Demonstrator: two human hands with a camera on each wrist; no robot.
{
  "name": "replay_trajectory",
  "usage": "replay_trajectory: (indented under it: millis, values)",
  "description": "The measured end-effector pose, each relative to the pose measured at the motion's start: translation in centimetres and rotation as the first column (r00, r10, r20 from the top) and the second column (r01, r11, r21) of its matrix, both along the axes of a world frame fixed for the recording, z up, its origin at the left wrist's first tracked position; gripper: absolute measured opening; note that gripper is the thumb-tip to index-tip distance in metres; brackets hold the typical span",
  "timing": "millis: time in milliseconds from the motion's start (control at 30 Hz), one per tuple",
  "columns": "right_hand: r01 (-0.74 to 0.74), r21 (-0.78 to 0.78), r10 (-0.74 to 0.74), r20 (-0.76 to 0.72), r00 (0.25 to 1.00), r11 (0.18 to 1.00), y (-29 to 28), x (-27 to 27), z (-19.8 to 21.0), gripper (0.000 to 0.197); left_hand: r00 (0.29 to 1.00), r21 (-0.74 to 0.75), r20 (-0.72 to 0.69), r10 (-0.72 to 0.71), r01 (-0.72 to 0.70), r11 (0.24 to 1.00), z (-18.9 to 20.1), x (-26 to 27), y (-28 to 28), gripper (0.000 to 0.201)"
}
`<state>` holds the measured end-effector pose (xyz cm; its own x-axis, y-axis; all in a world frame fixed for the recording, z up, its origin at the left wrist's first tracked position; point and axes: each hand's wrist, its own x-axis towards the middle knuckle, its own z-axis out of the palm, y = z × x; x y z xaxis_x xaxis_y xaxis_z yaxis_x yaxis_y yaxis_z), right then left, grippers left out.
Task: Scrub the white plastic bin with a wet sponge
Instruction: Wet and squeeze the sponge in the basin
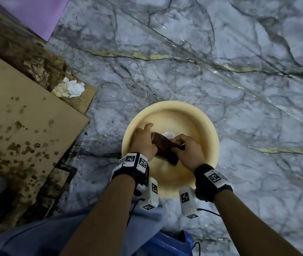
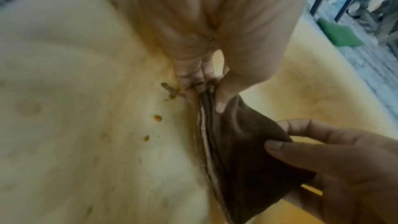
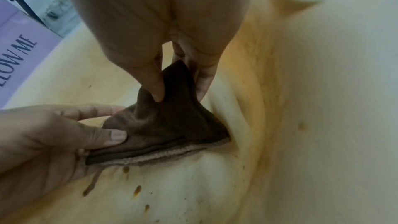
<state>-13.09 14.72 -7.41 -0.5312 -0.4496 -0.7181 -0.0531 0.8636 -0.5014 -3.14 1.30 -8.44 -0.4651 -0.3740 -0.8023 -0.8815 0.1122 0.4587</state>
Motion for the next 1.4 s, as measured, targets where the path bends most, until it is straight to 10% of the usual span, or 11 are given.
replay_trajectory:
  millis: [667,1033,1400]
  values:
    - [-0.363,-0.446,0.339,-0.136,0.931,0.818,-11.0,3.7,22.3,0.01,0.897,-0.257,-0.433,0.09,-0.219,0.941,24.9,8.5,-8.9,0.032]
    - [-0.606,-0.626,0.586,-0.278,0.761,0.49,-18.7,20.4,32.5,0.024,0.701,-0.322,-0.64,0.315,-0.617,0.719,37.6,29.4,-10.6,0.049]
    - [-0.741,-0.559,0.683,-0.375,0.627,0.373,-22.4,36.5,34.9,0.015,0.628,-0.462,-0.659,0.414,-0.772,0.436,39.5,44.0,-10.9,0.031]
